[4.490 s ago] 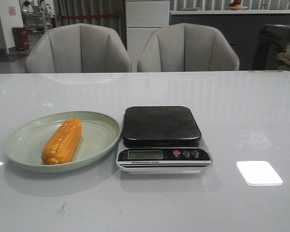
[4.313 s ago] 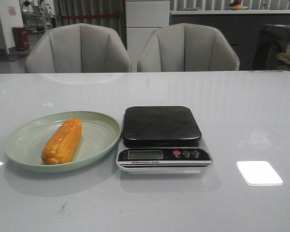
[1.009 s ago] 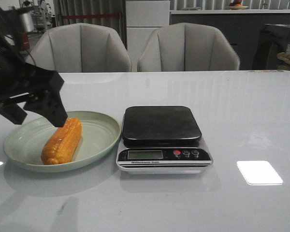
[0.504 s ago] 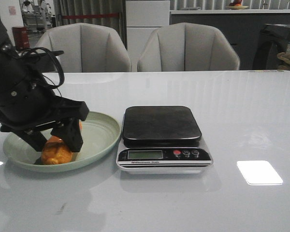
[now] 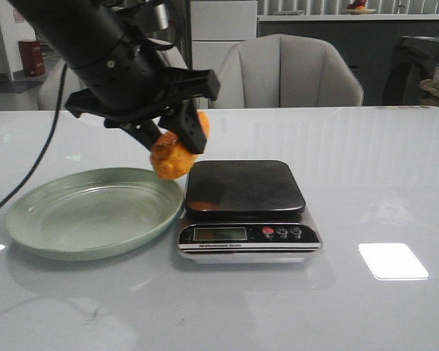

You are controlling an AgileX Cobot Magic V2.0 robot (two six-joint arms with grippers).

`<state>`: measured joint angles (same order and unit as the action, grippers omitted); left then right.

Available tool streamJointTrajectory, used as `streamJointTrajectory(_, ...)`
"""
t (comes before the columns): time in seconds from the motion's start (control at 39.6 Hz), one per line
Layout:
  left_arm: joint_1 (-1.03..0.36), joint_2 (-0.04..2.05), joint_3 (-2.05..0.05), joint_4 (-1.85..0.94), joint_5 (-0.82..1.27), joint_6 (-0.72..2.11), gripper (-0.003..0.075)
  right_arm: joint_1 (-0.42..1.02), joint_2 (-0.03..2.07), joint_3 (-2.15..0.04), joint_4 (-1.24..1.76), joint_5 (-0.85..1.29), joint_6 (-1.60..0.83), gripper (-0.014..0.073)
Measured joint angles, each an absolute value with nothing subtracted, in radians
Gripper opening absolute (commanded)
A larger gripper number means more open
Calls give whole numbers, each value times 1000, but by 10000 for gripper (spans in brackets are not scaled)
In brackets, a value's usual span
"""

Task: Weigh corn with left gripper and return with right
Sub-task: 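Carry the corn cob with the left gripper onto the scale, then open the left gripper and lift it away from the corn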

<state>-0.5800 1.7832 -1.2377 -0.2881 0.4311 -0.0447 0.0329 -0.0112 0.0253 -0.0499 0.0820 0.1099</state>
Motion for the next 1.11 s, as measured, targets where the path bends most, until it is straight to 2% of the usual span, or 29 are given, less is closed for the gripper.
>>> streamJointTrajectory(0.1,-606,1817,-1262,-341,416,-45,194,33,-11,25,-50,82,110,155)
streamJointTrajectory(0.23,-635,1864,-1282,-377,391,-45,239,33,-11,25,-50,82,110,155)
streamJointTrajectory(0.45,-656,1932,-1314,-425,344,-45,482,33,-11,25,-50,82,110,155)
streamJointTrajectory(0.5,-656,1940,-1316,-432,337,-45,505,33,-11,25,-50,82,110,155)
streamJointTrajectory(0.81,-659,1916,-1318,-421,371,-38,504,33,-11,25,-50,82,110,155)
streamJointTrajectory(0.93,-659,1827,-1291,-379,395,-36,504,33,-11,25,-50,82,110,155)
streamJointTrajectory(1.11,-659,1624,-1151,-324,393,-36,503,33,-11,25,-50,82,110,155)
